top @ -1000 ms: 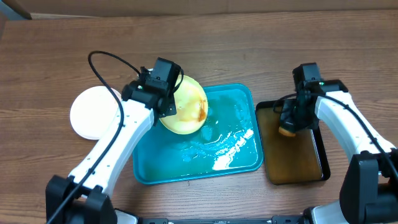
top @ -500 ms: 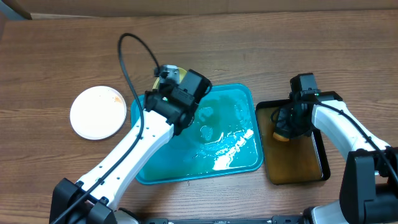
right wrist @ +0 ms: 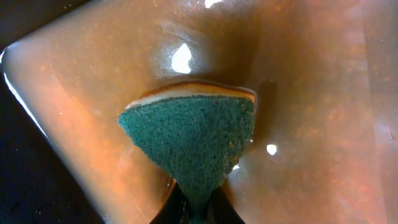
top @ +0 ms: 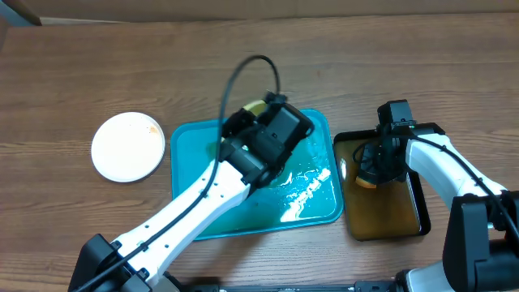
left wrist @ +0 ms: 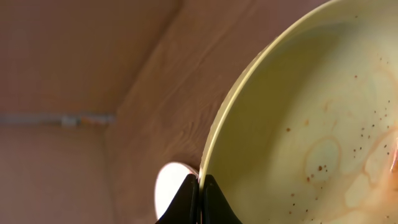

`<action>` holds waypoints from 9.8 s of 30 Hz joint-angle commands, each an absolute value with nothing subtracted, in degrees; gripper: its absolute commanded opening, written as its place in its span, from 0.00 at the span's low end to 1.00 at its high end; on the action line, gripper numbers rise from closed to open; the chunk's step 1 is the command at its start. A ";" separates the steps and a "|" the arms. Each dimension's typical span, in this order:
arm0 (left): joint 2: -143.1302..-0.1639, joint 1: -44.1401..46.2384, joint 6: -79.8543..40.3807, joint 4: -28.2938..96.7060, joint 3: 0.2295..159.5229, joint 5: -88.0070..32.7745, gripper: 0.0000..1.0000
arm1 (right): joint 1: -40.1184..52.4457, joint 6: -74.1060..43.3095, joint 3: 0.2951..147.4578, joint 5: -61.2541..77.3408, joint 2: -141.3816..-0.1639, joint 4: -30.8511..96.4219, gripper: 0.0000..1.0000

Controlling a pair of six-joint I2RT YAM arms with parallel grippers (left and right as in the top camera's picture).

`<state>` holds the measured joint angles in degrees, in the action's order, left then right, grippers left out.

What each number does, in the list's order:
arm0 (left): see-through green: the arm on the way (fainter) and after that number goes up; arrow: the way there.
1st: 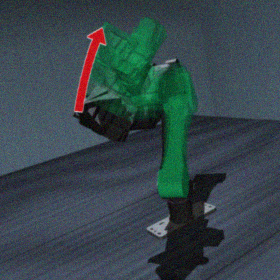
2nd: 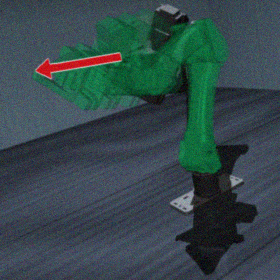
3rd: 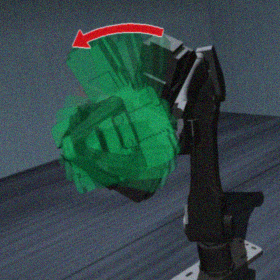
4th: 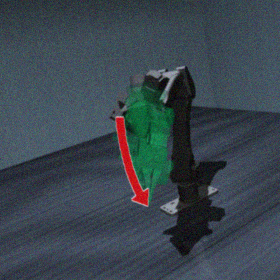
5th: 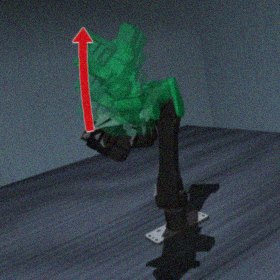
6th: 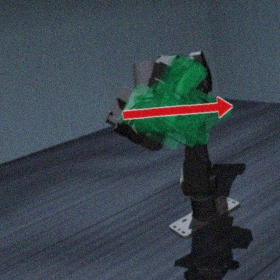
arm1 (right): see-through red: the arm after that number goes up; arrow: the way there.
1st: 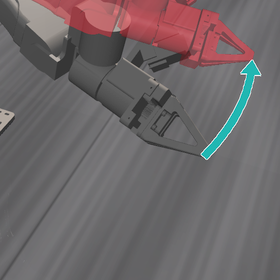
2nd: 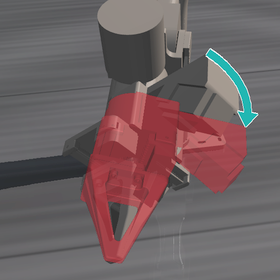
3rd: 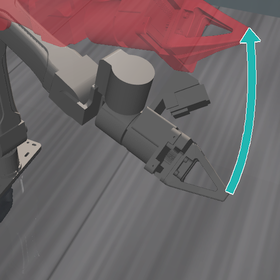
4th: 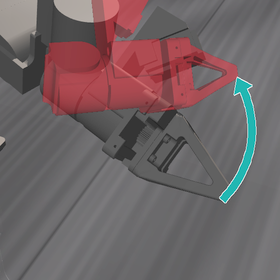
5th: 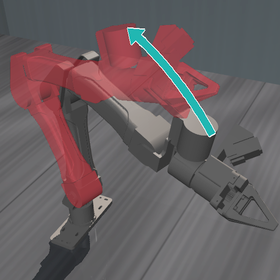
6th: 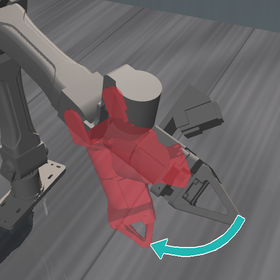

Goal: Clean dirty plates on tray and stack at the side

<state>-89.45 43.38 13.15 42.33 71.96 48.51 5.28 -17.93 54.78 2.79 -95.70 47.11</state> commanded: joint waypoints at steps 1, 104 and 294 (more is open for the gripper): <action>-88.07 44.29 24.49 42.63 72.20 46.81 0.04 | 5.28 -17.52 54.70 3.16 -94.30 46.81 0.04; -88.07 44.18 13.65 42.24 72.20 62.02 0.04 | 4.75 -16.03 59.64 5.06 -92.66 42.52 0.04; -28.49 -7.01 0.69 63.90 52.82 -13.98 1.00 | 4.25 -5.72 9.17 5.19 -4.43 2.17 1.00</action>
<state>-28.88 -6.94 -0.84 63.90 53.10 -13.15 5.28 -6.00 12.10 5.15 -7.77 5.08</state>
